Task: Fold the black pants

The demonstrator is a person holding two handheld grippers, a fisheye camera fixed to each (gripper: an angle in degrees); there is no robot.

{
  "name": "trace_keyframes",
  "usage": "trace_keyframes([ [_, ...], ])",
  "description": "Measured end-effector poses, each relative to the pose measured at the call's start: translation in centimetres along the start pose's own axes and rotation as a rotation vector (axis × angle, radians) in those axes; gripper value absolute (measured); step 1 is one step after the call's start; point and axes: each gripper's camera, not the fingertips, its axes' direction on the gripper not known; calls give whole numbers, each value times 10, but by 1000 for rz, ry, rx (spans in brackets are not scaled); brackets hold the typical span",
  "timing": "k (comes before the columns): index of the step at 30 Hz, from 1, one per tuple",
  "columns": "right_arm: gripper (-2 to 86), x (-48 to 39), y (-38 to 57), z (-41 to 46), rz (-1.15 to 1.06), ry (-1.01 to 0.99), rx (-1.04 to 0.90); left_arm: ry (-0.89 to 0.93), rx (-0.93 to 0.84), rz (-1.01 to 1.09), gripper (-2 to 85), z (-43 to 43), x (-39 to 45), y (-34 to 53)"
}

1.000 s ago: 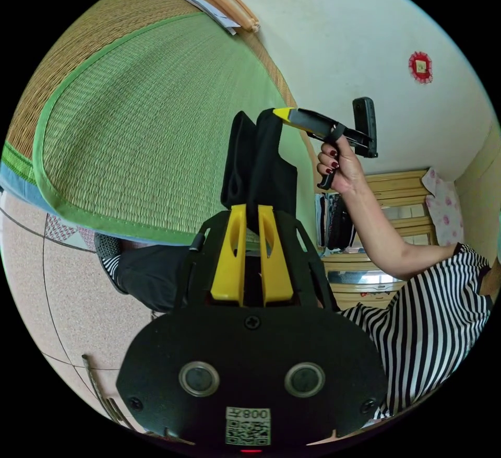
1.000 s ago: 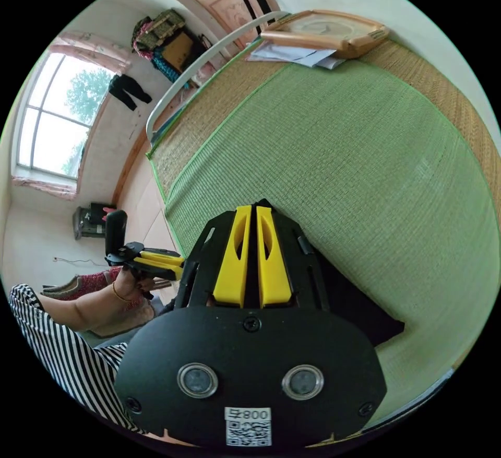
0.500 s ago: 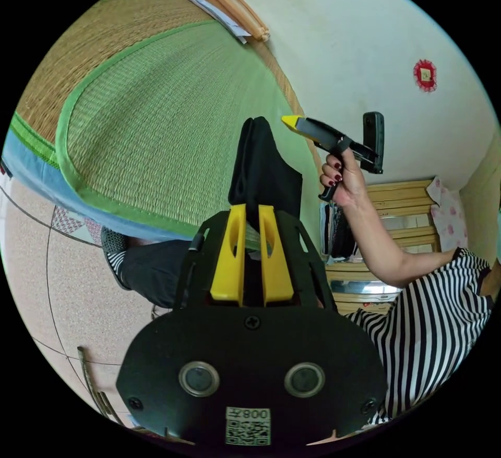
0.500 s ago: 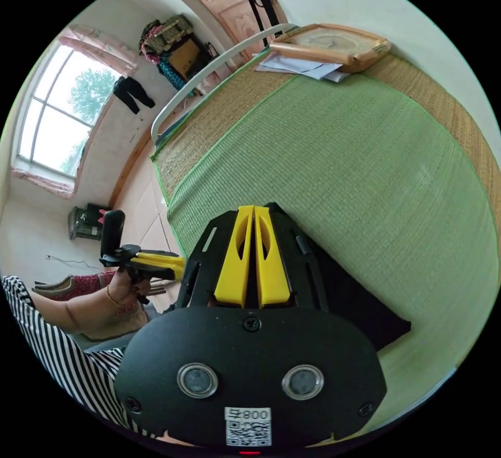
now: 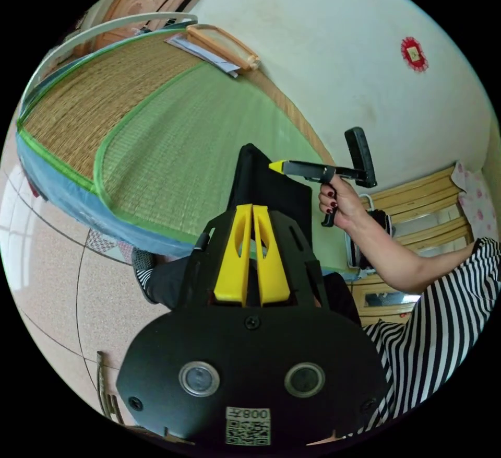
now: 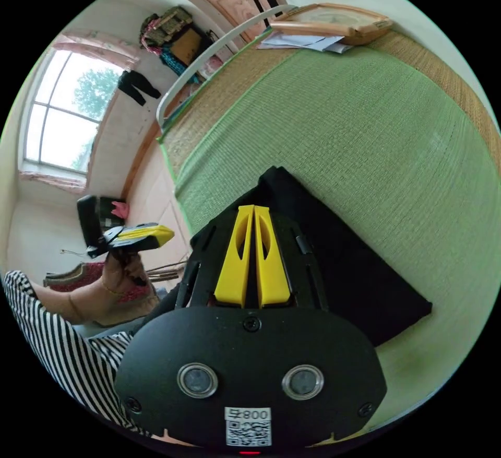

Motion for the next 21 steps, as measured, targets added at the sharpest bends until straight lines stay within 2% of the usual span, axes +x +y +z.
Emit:
trace_keyframes([
  [2, 1, -7, 23, -8, -5, -31, -18, 0, -47, 23, 2, 26, 10, -8],
  [6, 2, -13, 80, -3, 7, 56, -146, -108, -147, 8, 1, 70, 6, -11],
  [8, 2, -6, 99, -13, 56, 3, -129, -63, -128, -32, 1, 73, 8, -7],
  [12, 2, -6, 133, -57, 105, -30, -61, -99, -145, 36, 2, 81, 32, 2],
  [16, 2, 5, 169, -61, 186, -65, -132, -99, -212, 33, 1, 109, 36, 7],
  [18, 2, 7, 182, -77, 212, -128, -84, -115, -207, 35, 1, 111, 44, 6],
  [21, 2, 4, 197, -103, 218, -70, -50, -164, -202, 109, 1, 118, 65, 10],
])
